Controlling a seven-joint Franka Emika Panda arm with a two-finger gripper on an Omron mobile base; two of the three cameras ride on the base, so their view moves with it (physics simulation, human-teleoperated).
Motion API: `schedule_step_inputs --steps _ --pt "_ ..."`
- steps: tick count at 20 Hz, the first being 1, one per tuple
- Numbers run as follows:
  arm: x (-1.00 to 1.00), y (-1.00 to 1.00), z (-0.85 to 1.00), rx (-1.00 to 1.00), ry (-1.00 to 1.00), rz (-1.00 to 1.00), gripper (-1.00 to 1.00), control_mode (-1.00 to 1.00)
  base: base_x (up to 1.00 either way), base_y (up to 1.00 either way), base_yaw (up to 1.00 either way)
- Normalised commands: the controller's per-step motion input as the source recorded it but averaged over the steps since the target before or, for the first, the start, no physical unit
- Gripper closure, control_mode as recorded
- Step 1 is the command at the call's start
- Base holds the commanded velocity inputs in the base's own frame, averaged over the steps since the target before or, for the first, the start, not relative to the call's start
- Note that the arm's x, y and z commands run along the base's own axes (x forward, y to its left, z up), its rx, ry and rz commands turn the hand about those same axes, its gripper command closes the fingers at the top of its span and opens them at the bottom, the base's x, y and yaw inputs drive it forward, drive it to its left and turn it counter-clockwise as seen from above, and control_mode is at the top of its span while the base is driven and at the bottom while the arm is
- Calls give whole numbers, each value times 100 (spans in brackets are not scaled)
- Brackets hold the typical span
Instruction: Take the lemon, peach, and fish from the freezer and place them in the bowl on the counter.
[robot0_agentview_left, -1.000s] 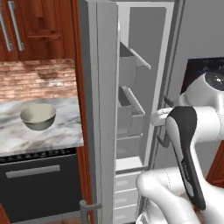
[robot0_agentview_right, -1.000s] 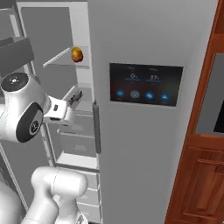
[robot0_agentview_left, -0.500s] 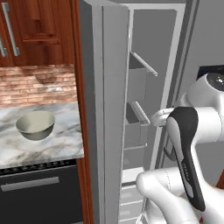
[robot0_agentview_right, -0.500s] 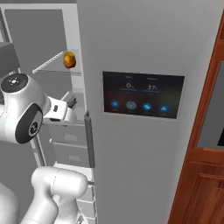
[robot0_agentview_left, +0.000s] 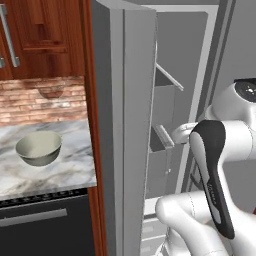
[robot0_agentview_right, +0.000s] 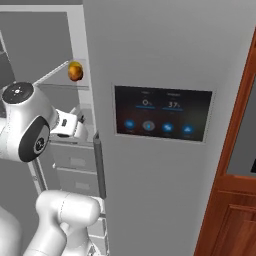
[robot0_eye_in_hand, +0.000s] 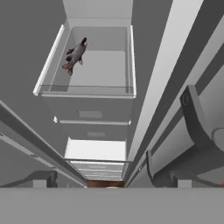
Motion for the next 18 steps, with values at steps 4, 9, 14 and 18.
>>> schedule_step_inputs --steps 4,9,14,18 --pt "0 0 0 0 0 0 -100 100 100 49 28" --pt "0 0 0 0 0 0 -100 100 75 26 47" --pt "0 0 0 0 0 0 -100 100 57 20 49" --pt "0 0 0 0 0 0 -100 100 40 22 35"
